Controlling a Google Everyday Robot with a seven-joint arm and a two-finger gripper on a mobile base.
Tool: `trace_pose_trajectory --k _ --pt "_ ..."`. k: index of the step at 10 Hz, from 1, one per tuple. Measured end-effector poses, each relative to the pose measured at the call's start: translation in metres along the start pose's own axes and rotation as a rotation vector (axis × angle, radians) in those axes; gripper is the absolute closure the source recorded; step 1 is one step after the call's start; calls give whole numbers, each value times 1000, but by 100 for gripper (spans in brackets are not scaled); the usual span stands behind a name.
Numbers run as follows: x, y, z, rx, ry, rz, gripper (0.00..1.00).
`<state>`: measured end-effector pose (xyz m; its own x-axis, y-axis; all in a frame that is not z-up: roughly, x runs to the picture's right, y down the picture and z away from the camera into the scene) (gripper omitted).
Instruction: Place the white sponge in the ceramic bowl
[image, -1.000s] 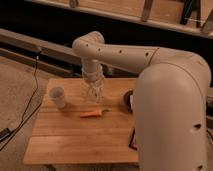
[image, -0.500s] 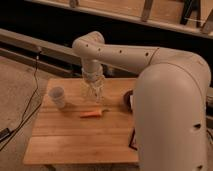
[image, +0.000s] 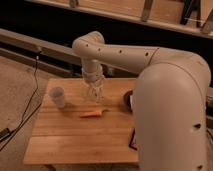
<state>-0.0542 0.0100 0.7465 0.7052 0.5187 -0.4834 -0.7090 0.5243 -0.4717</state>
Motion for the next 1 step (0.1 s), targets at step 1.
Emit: trace_pose_trajectory --k 1 --pt "0 0 0 0 0 0 20"
